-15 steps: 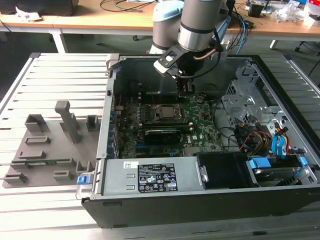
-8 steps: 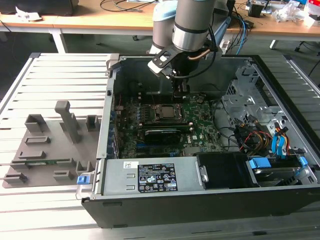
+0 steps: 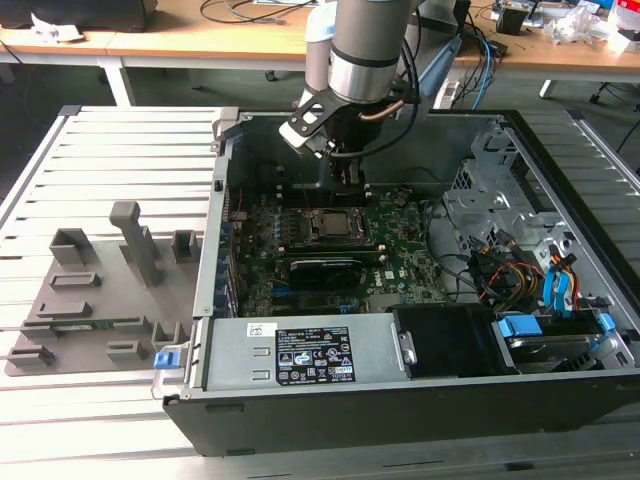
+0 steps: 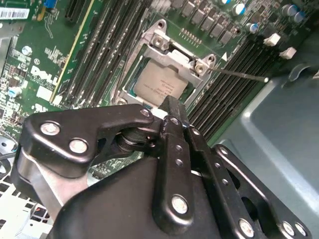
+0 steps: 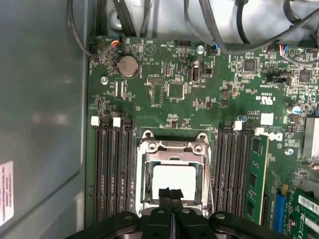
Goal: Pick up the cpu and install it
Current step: 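Close the cpu cover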
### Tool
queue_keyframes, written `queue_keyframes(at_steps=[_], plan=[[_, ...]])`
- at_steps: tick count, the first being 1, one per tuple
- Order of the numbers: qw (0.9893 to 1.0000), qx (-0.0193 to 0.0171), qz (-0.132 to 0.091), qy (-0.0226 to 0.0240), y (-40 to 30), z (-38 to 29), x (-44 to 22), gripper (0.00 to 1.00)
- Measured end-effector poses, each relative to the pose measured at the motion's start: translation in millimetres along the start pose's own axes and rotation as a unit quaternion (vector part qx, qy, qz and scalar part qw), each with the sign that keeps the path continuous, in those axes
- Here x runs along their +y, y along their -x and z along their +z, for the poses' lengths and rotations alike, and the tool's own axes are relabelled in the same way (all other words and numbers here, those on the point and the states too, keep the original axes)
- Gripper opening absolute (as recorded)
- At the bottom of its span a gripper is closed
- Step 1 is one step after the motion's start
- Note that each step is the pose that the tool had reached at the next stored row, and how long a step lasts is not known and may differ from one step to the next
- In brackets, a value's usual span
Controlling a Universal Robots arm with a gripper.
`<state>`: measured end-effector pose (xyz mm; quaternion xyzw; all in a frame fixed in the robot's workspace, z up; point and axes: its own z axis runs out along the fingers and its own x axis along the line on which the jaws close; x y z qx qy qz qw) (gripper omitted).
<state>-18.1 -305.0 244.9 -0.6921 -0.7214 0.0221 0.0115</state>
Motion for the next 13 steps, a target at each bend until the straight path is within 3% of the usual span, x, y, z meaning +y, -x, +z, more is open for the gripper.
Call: queue_keyframes(at_steps=[1, 2, 5, 9, 13], plan=[[1.0000, 0.0000, 0.000, 0.0000, -0.4, 1.7, -8.5, 0.11], [1.0000, 0.0000, 0.000, 0.0000, -0.6, 2.8, -12.6, 0.11], [1.0000, 0.0000, 0.000, 0.0000, -0.3, 4.5, -18.4, 0.11], [1.0000, 0.0000, 0.000, 0.0000, 0.8, 13.0, -20.1, 0.11], [1.0000, 0.0000, 0.000, 0.0000, 2.5, 27.7, -19.1, 0.11]])
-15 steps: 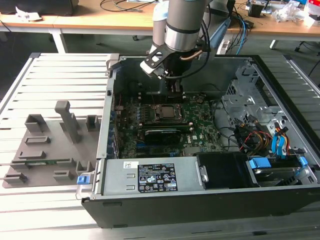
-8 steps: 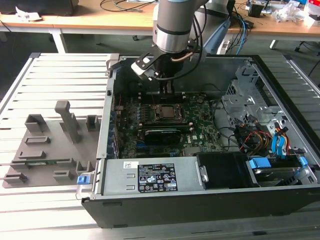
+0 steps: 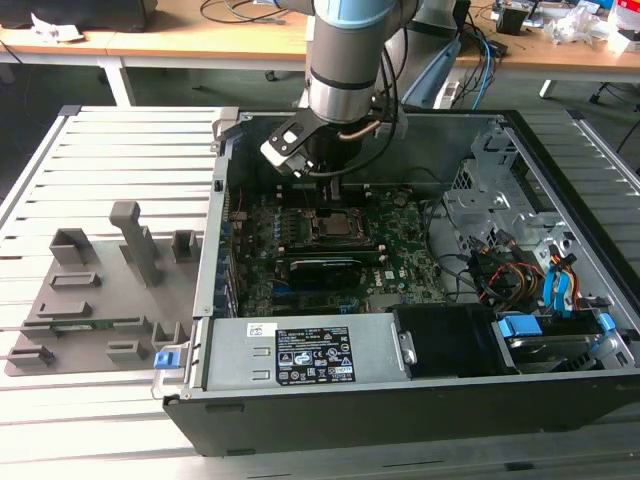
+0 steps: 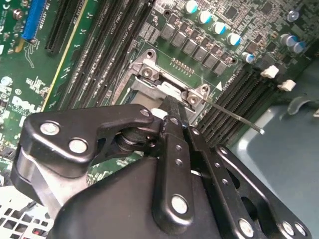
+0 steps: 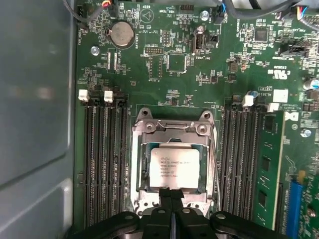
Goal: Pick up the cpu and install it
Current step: 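Close the cpu cover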
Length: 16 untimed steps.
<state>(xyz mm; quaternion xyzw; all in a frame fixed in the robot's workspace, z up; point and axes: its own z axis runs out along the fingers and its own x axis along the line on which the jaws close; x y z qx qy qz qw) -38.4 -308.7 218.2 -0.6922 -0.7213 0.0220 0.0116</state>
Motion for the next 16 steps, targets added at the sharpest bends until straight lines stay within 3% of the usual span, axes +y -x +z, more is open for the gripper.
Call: queue_keyframes(at_steps=[5, 8, 10, 16], plan=[[1.0000, -0.0005, 0.000, -0.0004, 0.7, 14.6, 0.6, 0.11], [1.0000, 0.0006, 0.000, 0.0001, 0.6, 14.3, 4.3, 0.11], [1.0000, 0.0004, 0.000, 0.0003, 0.9, 11.8, 12.6, 0.11], [1.0000, 0.0000, 0.000, -0.0003, 1.5, -5.9, 14.7, 0.11]])
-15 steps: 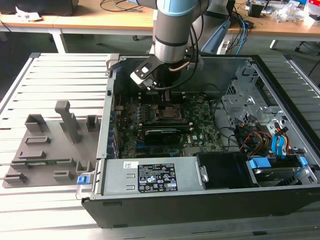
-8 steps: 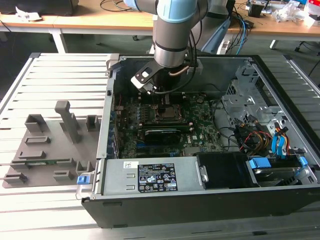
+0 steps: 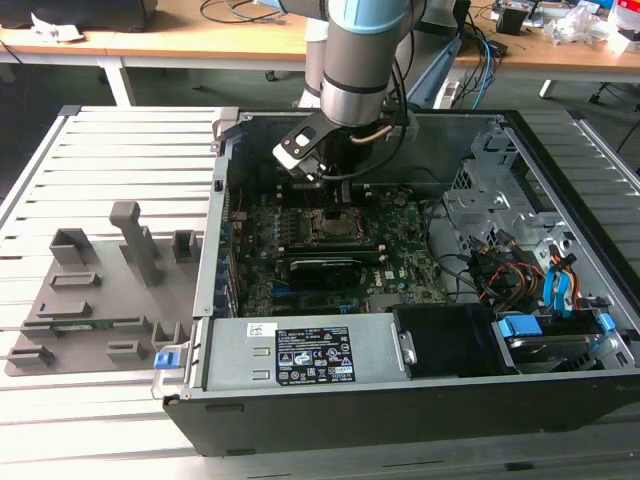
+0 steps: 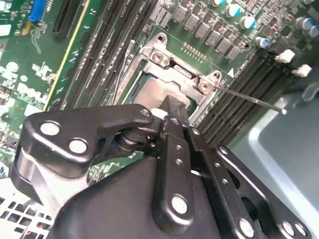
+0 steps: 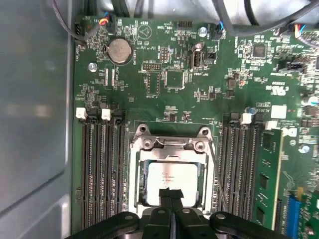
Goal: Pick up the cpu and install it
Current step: 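Close the cpu cover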
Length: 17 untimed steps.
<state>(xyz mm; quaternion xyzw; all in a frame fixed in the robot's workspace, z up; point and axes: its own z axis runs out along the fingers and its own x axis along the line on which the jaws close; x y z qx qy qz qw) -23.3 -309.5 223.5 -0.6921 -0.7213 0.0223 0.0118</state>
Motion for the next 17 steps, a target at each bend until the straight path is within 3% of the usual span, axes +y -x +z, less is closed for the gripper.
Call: queue_keyframes(at_steps=[4, 7, 9, 11, 17], plan=[[1.0000, 0.0000, 0.000, 0.0000, 0.4, -24.6, -1.0, 0.11], [1.0000, 0.0000, 0.000, 0.0000, 0.5, -35.9, -1.6, 0.11], [1.0000, 0.0000, 0.000, 0.0000, 2.4, -37.7, -1.7, 0.11], [1.0000, 0.0002, 0.000, 0.0000, 11.5, -37.5, -2.1, 0.11], [1.0000, 0.0002, 0.000, 0.0000, 14.2, -37.5, -2.2, 0.11]])
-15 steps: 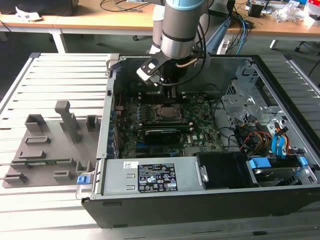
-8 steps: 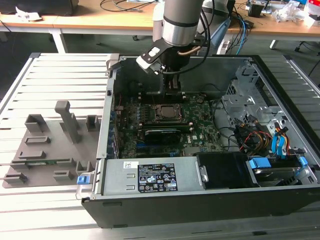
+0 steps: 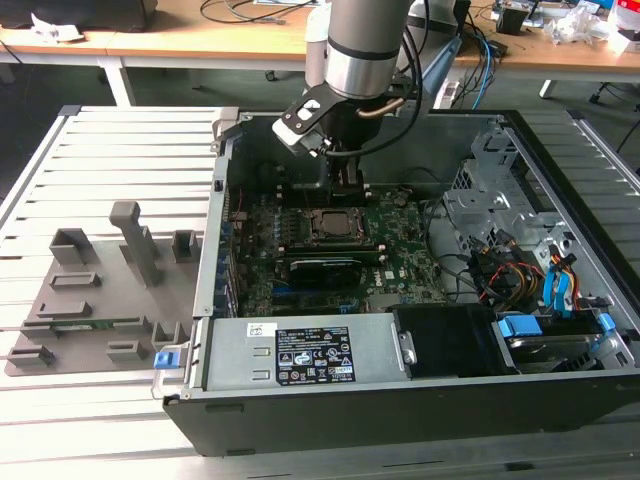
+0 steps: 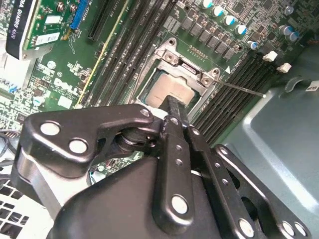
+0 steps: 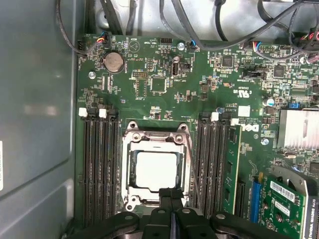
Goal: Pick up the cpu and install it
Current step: 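Close the cpu cover, then install the first cpu locking lever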
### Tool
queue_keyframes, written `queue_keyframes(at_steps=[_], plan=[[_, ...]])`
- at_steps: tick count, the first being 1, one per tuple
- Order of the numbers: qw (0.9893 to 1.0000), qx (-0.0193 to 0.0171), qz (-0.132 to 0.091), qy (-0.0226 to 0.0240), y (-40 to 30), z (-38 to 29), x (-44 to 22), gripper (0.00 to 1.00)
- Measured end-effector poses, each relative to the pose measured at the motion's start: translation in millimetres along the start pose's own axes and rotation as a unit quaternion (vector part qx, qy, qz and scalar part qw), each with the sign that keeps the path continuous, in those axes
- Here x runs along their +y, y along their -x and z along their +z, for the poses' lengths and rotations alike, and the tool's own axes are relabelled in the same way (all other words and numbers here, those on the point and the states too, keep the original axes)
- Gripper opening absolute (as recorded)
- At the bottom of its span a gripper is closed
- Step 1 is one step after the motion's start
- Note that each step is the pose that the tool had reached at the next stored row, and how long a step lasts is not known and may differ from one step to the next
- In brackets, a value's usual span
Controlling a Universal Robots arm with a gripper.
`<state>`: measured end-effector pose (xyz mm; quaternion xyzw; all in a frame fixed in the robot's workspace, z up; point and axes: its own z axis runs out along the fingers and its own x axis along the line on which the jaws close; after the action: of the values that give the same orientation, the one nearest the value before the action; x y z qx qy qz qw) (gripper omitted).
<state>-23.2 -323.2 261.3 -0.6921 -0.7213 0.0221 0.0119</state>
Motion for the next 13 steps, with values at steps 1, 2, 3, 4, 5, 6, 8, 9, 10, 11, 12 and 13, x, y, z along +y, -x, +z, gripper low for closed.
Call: queue_keyframes(at_steps=[1, 2, 3, 4, 5, 6, 8, 9, 10, 11, 12, 13], plan=[[1.0000, 0.0000, 0.000, 0.0000, 0.0, 0.0, 0.0, 0.11], [1.0000, 0.0000, 0.000, 0.0000, 0.1, 0.0, 0.0, 0.11], [1.0000, 0.0000, 0.000, 0.0000, 0.1, 0.0, 0.0, 0.11], [1.0000, 0.0000, 0.000, 0.0000, 0.1, 0.0, 0.0, 0.11], [1.0000, 0.0000, 0.000, 0.0000, 0.2, 0.0, 0.0, 0.11], [1.0000, 0.0000, 0.000, 0.0000, 0.2, 0.0, 0.0, 0.11], [1.0000, 0.0000, 0.000, 0.0000, 0.3, 0.0, 0.0, 0.11], [1.0000, 0.0000, 0.000, 0.0000, 0.3, 0.0, 0.0, 0.11], [1.0000, -0.0001, -0.002, 0.0000, 0.4, 0.0, 0.0, 0.11], [1.0000, -0.0004, -0.007, 0.0000, 0.4, -0.1, 0.0, 0.11], [0.9999, -0.0006, -0.011, 0.0001, 0.4, -0.1, 0.0, 0.11], [0.9998, -0.0011, -0.022, 0.0003, 0.4, 0.0, 0.0, 0.11]])
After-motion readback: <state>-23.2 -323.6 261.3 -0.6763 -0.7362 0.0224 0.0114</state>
